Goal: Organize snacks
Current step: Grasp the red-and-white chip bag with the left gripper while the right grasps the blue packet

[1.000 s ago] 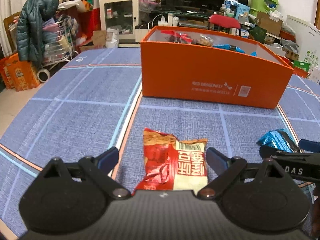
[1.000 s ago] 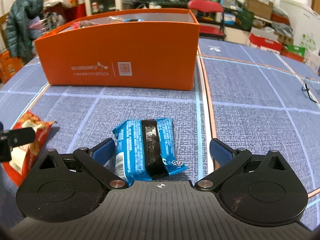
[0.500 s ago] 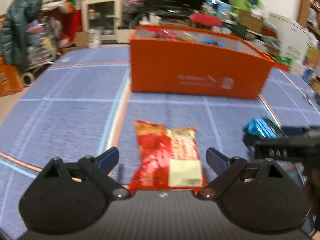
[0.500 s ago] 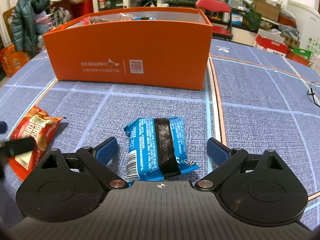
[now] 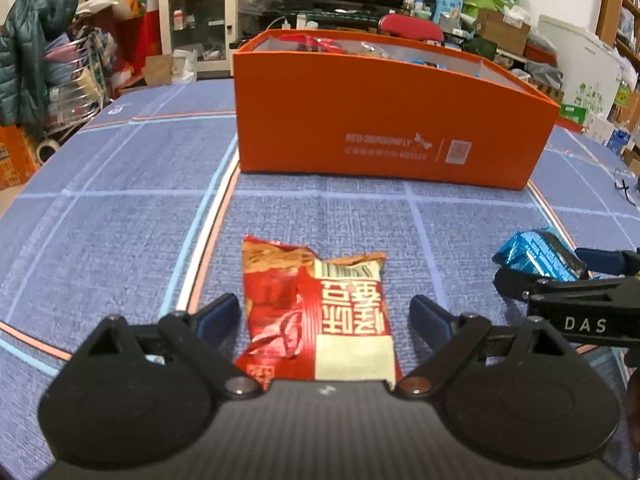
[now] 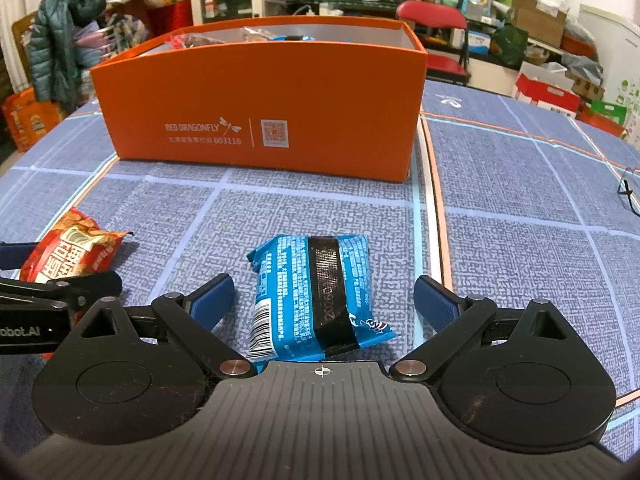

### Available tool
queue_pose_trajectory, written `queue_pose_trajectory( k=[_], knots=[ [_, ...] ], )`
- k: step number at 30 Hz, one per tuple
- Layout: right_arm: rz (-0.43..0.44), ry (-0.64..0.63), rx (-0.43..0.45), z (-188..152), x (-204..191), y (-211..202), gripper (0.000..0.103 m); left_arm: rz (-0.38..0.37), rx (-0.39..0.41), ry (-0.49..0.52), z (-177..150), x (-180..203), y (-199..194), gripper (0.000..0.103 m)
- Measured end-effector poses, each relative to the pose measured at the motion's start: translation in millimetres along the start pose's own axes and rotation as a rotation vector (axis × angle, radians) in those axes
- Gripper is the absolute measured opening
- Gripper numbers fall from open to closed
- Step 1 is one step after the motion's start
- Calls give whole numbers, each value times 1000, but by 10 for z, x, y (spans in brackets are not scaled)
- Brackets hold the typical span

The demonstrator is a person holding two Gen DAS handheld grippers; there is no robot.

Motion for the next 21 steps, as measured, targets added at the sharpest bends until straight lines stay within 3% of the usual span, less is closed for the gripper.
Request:
queue_pose_trajectory(
  k=[3, 6, 8, 21],
  knots=[
    [-2, 1, -6, 1, 5, -16, 84, 14, 0, -5, -1, -2, -4, 87],
    [-6, 10, -2, 30, 35, -51, 60, 20, 0, -24, 23, -20, -34, 56],
    [-3, 15, 2, 51, 50, -72, 37, 7, -10, -30, 28, -31, -36, 56],
    [27, -18, 19, 87, 2, -138, 34, -40, -26, -30, 34, -36, -115, 55]
  ],
)
Point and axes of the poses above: each gripper's, at about its wrist camera, not at the fingertips, and y roughly the way its jaws point, x to its right, z to its top, the point moved 9 cm from there along y, roughly the way its jaws point, and after that the axes turned 8 degrees about z, right-handed, at the moved point
